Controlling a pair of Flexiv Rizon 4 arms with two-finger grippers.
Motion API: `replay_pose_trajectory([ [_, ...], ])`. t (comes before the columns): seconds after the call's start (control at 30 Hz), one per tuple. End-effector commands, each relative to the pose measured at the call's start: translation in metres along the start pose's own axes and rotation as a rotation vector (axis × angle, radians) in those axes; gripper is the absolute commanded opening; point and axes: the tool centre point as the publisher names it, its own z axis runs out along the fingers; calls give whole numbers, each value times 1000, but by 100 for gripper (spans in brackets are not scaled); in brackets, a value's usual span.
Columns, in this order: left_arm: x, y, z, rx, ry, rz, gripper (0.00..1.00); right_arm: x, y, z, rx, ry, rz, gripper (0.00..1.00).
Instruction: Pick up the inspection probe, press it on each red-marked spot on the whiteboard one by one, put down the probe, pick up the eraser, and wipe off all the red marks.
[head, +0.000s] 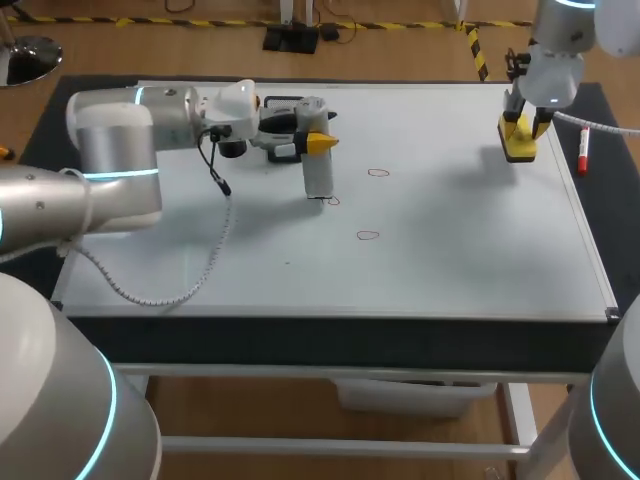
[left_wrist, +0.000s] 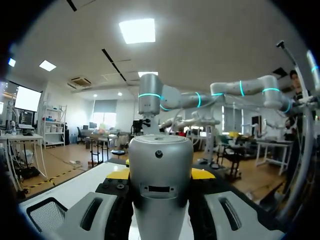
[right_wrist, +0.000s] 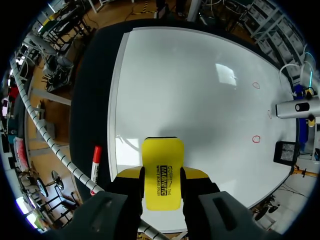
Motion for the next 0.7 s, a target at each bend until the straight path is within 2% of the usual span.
replay_pose_trajectory([
  [0.03,-7,6,7,2,69,-2,0,1,-1,-1,-1,3,-3,0],
  [0.7,-7,20,19,-25,107,-17,0,1,-1,-1,-1,3,-3,0],
])
